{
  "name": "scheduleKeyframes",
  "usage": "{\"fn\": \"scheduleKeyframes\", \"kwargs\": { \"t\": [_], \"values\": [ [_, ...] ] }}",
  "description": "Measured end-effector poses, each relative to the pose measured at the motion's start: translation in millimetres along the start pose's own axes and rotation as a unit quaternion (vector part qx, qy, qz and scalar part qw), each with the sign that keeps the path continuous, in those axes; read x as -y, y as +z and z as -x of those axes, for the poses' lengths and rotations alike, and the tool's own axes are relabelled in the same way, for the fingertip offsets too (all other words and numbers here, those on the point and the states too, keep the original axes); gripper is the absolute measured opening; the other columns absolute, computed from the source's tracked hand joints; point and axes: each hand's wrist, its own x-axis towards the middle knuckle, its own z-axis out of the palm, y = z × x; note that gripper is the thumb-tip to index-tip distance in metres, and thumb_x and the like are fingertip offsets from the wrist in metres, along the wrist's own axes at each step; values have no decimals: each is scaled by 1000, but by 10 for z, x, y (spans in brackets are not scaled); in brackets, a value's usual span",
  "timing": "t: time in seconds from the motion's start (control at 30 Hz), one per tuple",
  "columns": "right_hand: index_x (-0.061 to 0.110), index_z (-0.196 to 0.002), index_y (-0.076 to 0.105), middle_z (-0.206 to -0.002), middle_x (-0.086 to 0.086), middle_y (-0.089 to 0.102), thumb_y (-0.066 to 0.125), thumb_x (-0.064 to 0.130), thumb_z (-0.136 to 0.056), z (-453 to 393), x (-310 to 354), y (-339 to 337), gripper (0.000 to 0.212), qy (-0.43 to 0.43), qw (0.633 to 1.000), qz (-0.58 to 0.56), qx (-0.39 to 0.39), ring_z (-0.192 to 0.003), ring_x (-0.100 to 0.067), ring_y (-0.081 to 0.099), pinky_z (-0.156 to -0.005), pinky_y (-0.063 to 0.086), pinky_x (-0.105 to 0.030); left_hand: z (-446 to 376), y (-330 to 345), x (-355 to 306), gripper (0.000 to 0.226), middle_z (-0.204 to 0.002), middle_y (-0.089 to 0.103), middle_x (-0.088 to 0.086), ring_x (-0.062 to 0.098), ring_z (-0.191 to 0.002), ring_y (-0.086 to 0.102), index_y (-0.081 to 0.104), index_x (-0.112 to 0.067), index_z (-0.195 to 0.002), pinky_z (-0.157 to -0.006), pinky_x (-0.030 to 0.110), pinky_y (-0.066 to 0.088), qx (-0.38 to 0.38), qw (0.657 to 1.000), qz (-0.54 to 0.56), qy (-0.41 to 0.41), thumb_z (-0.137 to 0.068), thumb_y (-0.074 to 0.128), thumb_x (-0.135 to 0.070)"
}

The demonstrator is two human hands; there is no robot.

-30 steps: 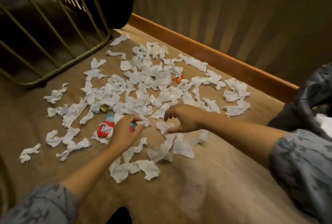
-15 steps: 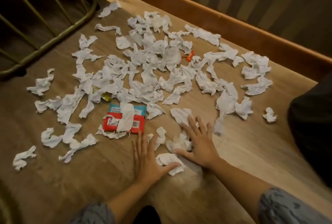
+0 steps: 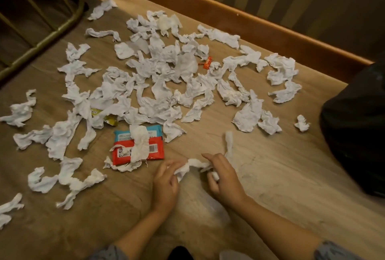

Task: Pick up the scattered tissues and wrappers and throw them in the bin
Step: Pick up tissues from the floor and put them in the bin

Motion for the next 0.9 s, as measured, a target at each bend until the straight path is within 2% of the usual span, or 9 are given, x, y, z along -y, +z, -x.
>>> {"fn": "scheduleKeyframes", "kwargs": {
  "t": [0.07,0.17,0.33,0.43,0.5,0.6,0.7,0.77,0.9],
  "values": [
    [8,-115,65,-94,-5,58,44,18,-82,-58,97,-1,40,14,998,-37,-38,-85,-1,46,-78,36,-4,-140,-52,-83,31,-95,62,0,-6,-93,55,71,-19,-90,-77,5,43,-12,1000,26,-1,-83,46,-2],
    [6,-92,72,-82,-2,57,46,18,-83,-175,218,-60,29,37,987,-80,-132,-75,-1,50,-70,37,-7,-330,-87,-175,20,-67,51,-6,3,-64,49,54,-21,-66,-55,18,38,-24,998,51,2,-83,43,-25],
    [12,-66,60,-67,-2,52,64,30,-90,-447,44,-243,31,119,959,-46,-253,-64,-7,48,-61,33,-13,-684,2,-316,36,-70,49,-1,3,-61,43,49,-16,-63,-55,13,35,-46,997,-16,53,-78,76,-34],
    [13,-73,59,-86,-3,56,67,24,-90,-476,-216,-283,22,133,973,5,-188,-86,-11,50,-75,40,-24,-981,170,-257,23,-108,55,9,13,-99,52,58,-9,-71,-86,18,43,-21,997,-54,56,-77,79,-17],
    [13,-82,59,-117,-7,61,65,33,-91,-383,-382,-249,23,102,988,64,-101,-116,-19,49,-100,41,-36,-1058,270,-182,17,-133,48,13,23,-126,42,60,-6,-71,-104,27,33,-6,996,-77,39,-79,75,-8],
    [19,-98,55,-146,0,46,65,46,-90,-157,-521,-172,30,40,992,117,7,-143,-21,29,-119,14,-47,-967,369,-135,5,-133,52,14,27,-126,45,65,-4,-81,-104,36,40,15,992,-115,47,-84,68,-5],
    [19,-90,51,-137,-2,53,66,34,-92,46,-538,-74,21,1,994,107,17,-137,-21,37,-115,29,-46,-719,378,-144,11,-114,55,6,15,-108,52,64,-7,-91,-92,21,43,37,994,-92,42,-84,71,-12],
    [16,-95,52,-121,0,55,66,15,-91,112,-533,-24,14,-3,997,76,-5,-120,-18,46,-100,43,-39,-568,366,-168,17,-105,51,2,7,-98,50,63,-10,-88,-86,12,42,43,996,-56,54,-79,77,-13],
    [15,-117,57,-99,-1,52,63,11,-87,34,-522,1,30,14,996,84,-34,-94,-14,45,-82,35,-21,-504,317,-133,42,-123,51,4,0,-115,40,64,-13,-114,-97,5,33,13,997,-51,53,-76,81,-15]
  ]
}}
